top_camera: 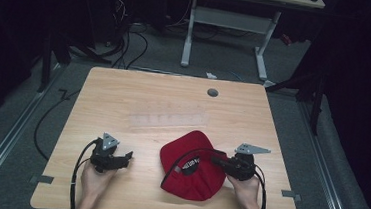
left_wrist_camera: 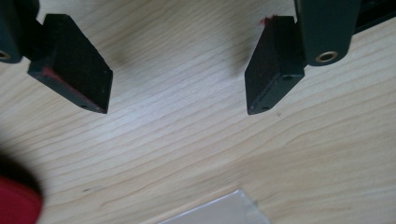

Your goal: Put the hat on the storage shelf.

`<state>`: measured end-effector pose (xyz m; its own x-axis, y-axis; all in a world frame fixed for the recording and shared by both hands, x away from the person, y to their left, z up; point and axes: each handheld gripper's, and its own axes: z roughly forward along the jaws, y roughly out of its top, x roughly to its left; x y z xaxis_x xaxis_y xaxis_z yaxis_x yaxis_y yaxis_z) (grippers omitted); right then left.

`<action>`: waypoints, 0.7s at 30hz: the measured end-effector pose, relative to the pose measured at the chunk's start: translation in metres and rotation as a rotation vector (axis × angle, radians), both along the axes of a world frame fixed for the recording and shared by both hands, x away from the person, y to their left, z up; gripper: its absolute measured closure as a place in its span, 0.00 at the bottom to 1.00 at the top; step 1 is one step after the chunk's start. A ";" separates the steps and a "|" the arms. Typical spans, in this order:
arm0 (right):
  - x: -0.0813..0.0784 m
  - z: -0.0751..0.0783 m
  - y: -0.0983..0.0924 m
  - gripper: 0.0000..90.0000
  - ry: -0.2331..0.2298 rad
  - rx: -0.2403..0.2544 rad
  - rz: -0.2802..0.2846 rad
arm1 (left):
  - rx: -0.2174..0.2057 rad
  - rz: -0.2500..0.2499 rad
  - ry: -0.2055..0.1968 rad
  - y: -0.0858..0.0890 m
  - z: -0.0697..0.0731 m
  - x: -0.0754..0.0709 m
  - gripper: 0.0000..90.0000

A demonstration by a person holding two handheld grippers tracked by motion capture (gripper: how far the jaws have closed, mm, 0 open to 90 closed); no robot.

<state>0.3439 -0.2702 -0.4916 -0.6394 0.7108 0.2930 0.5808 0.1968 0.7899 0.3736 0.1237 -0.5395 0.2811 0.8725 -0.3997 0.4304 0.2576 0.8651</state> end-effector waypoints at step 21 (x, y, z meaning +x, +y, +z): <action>0.010 0.040 -0.002 0.95 -0.037 0.044 0.011 | 0.012 -0.186 -0.128 -0.037 0.026 -0.026 0.25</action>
